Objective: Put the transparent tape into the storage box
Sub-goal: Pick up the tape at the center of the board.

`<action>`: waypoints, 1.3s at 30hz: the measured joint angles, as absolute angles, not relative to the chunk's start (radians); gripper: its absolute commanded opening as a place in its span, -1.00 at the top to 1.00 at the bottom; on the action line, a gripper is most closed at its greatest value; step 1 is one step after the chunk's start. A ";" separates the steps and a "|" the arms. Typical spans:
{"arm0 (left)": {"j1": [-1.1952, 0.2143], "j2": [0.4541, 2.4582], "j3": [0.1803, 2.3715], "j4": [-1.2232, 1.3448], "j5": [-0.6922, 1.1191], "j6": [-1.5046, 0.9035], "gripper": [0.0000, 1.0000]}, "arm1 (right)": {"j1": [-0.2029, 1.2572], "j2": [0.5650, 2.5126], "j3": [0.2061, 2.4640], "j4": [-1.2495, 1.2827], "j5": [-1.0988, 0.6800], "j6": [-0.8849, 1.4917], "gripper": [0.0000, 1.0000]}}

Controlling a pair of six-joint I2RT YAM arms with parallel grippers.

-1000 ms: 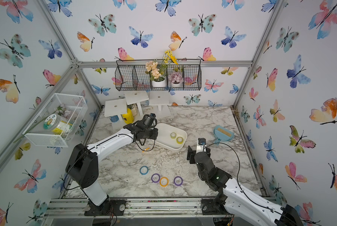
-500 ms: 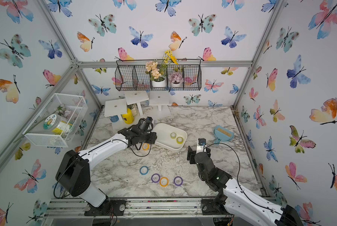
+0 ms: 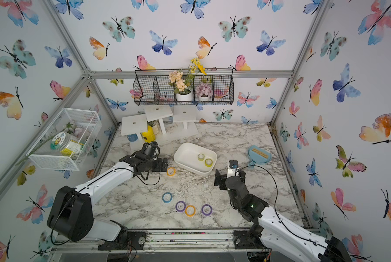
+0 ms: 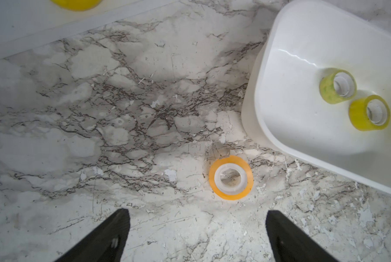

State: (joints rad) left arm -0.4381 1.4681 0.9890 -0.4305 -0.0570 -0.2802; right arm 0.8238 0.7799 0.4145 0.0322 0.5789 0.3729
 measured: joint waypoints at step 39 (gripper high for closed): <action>-0.447 1.834 1.136 -0.397 0.002 -0.224 0.17 | 0.824 0.723 0.382 0.038 0.584 0.373 -0.97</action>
